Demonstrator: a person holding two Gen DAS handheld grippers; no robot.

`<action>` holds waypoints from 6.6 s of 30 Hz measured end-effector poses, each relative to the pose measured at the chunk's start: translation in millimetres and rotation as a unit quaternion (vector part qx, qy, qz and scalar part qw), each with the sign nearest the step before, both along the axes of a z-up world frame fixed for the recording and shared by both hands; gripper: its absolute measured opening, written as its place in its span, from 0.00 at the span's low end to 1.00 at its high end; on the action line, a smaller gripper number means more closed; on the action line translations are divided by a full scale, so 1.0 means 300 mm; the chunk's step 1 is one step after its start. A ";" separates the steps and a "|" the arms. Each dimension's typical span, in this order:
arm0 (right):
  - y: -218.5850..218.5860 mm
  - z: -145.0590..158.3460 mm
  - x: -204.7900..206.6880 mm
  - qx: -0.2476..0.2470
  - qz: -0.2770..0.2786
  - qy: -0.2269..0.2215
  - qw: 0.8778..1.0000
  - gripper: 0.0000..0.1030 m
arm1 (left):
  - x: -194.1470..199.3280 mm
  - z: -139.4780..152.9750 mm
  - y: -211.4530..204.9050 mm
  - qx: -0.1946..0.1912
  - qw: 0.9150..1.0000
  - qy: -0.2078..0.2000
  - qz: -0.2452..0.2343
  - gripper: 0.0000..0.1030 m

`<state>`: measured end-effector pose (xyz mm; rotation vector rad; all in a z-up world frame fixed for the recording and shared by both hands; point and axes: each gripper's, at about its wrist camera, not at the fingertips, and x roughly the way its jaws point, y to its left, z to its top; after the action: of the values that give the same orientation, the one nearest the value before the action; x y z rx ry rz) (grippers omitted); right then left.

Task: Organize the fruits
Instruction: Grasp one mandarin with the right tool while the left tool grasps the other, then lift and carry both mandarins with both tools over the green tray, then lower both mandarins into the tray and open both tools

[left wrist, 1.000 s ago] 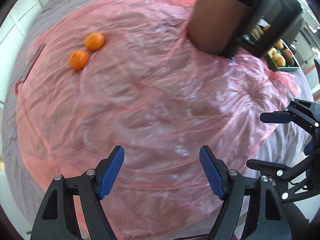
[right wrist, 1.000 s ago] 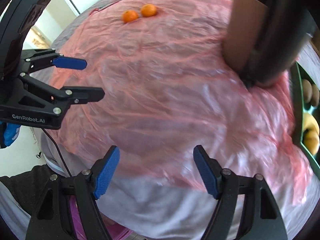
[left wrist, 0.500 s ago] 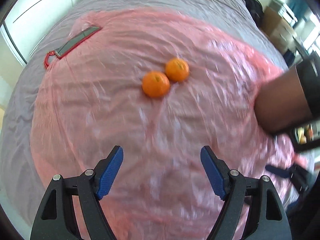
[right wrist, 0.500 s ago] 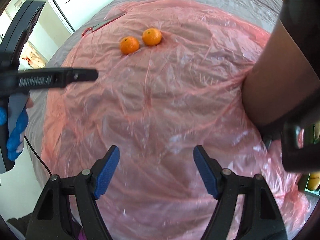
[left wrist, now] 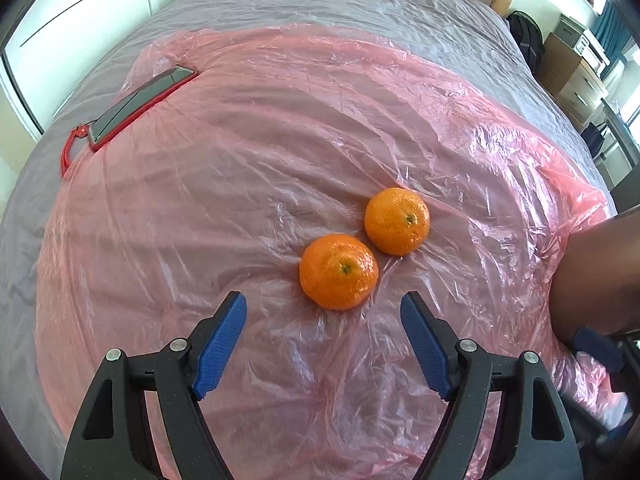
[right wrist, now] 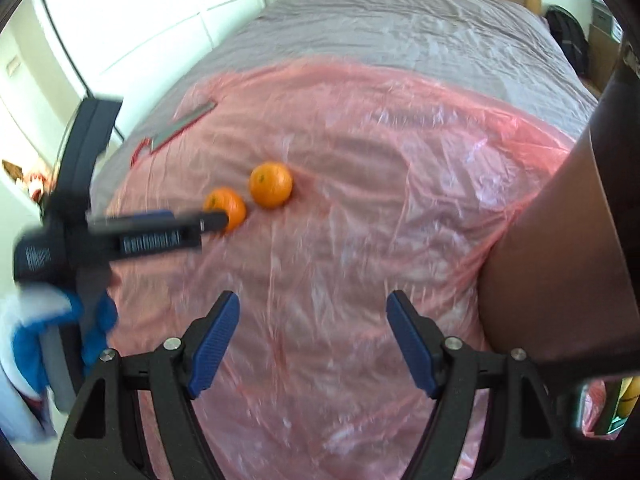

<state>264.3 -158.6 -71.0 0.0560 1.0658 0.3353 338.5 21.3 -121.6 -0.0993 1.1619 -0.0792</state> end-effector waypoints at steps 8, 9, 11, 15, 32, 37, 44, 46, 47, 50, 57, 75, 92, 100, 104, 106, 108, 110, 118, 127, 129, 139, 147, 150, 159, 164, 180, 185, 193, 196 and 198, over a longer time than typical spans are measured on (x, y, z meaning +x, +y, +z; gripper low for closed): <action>0.085 -0.016 0.186 0.047 -0.014 0.012 0.999 0.92 | 0.033 -0.041 0.001 -0.007 1.000 -0.005 -0.002 0.71; 0.100 -0.023 0.199 0.052 -0.011 0.016 0.998 0.92 | 0.035 -0.045 0.003 -0.009 1.000 -0.005 0.001 0.68; 0.140 -0.050 0.239 0.057 -0.004 0.027 0.998 0.91 | 0.040 -0.054 0.008 -0.015 1.000 -0.004 0.007 0.65; 0.192 -0.106 0.302 0.069 0.005 0.050 0.996 0.80 | 0.049 -0.068 0.008 -0.024 1.000 -0.005 0.010 0.61; 0.286 -0.255 0.446 0.038 0.020 0.087 0.995 0.31 | 0.059 -0.096 -0.002 -0.021 0.999 -0.019 0.021 0.52; 0.293 -0.277 0.455 0.029 0.026 0.096 0.995 0.18 | 0.065 -0.103 -0.015 -0.016 1.000 -0.022 0.013 0.42; 0.250 -0.271 0.443 0.056 0.023 0.099 0.993 0.16 | 0.066 -0.106 -0.011 -0.022 1.000 -0.021 0.008 0.40; 0.226 -0.256 0.430 0.066 0.019 0.095 0.993 0.16 | 0.067 -0.103 -0.012 -0.021 1.000 -0.021 0.007 0.40; 0.218 -0.245 0.425 0.070 0.018 0.091 0.993 0.16 | 0.068 -0.101 -0.013 -0.020 1.000 -0.021 0.007 0.40; 0.193 -0.202 0.402 0.072 0.016 0.072 0.995 0.17 | 0.066 -0.091 -0.016 -0.018 1.000 -0.022 0.008 0.40; 0.131 -0.106 0.362 0.079 0.004 0.043 0.996 0.17 | 0.040 -0.037 -0.027 -0.018 0.999 -0.037 0.001 0.40; 0.019 -0.003 0.067 0.049 0.052 0.050 0.996 0.16 | -0.171 0.076 -0.003 0.020 0.999 -0.029 -0.022 0.40; -0.015 -0.024 -0.204 0.009 0.119 0.092 0.989 0.17 | -0.349 0.081 -0.127 0.057 0.995 -0.006 -0.083 0.40; -0.104 -0.053 -0.359 -0.008 0.124 0.134 0.983 0.17 | -0.477 0.063 -0.274 0.070 0.984 0.017 -0.164 0.40; -0.192 -0.063 -0.430 -0.018 0.109 0.155 0.982 0.17 | -0.547 0.057 -0.394 0.070 0.973 0.028 -0.220 0.40; -0.246 -0.068 -0.464 -0.023 0.098 0.164 0.981 0.17 | -0.573 0.060 -0.453 0.068 0.967 0.031 -0.245 0.40; -0.305 -0.071 -0.501 -0.028 0.085 0.173 0.981 0.17 | -0.604 0.065 -0.535 0.066 0.958 0.031 -0.278 0.40; -0.363 -0.071 -0.529 -0.033 0.070 0.179 0.981 0.17 | -0.623 0.073 -0.601 0.061 0.952 0.032 -0.299 0.40; -0.595 -0.020 -0.580 -0.046 0.012 0.165 0.985 0.16 | -0.689 0.131 -0.873 0.042 0.926 0.014 -0.375 0.40; -0.881 0.050 -0.585 -0.048 -0.061 0.130 0.989 0.16 | -0.655 0.209 -1.172 0.010 0.912 -0.007 -0.411 0.40; -0.956 0.061 -0.589 -0.047 -0.085 0.122 0.988 0.16 | -0.639 0.227 -1.252 0.006 0.910 -0.017 -0.414 0.40; -1.325 0.084 -0.514 -0.035 -0.201 0.070 0.977 0.16 | -0.477 0.283 -1.562 0.004 0.916 -0.058 -0.397 0.40; -1.462 0.026 -0.376 -0.032 -0.232 0.042 0.971 0.16 | -0.365 0.217 -1.684 0.030 0.924 -0.058 -0.377 0.40; -1.483 -0.017 -0.334 -0.033 -0.233 0.045 0.971 0.17 | -0.339 0.178 -1.706 0.039 0.926 -0.054 -0.371 0.40; -1.511 -0.093 -0.278 -0.032 -0.233 0.052 0.971 0.17 | -0.304 0.103 -1.743 0.052 0.930 -0.043 -0.360 0.40; -1.515 -0.129 -0.274 -0.030 -0.233 0.060 0.970 0.17 | -0.294 0.095 -1.757 0.052 0.931 -0.048 -0.359 0.40; -1.504 -0.157 -0.252 -0.039 -0.233 0.059 0.970 0.18 | -0.253 0.062 -1.792 0.055 0.935 -0.047 -0.347 0.41; -1.500 -0.157 -0.256 -0.038 -0.239 0.060 0.969 0.18 | -0.239 0.056 -1.794 0.059 0.938 -0.042 -0.339 0.46; -1.508 -0.145 -0.263 -0.045 -0.251 0.063 0.965 0.22 | -0.236 0.061 -1.786 0.066 0.939 -0.044 -0.336 0.57; -1.516 -0.144 -0.269 -0.047 -0.258 0.063 0.963 0.34 | -0.239 0.065 -1.775 0.059 0.940 -0.044 -0.334 0.58; -1.518 -0.142 -0.275 -0.048 -0.260 0.064 0.962 0.34 | -0.242 0.068 -1.772 0.057 0.939 -0.045 -0.335 0.59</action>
<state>182.0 -614.1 -113.4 0.2679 1.1499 -0.1984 266.0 -510.2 -101.3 0.4062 1.0640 -0.6124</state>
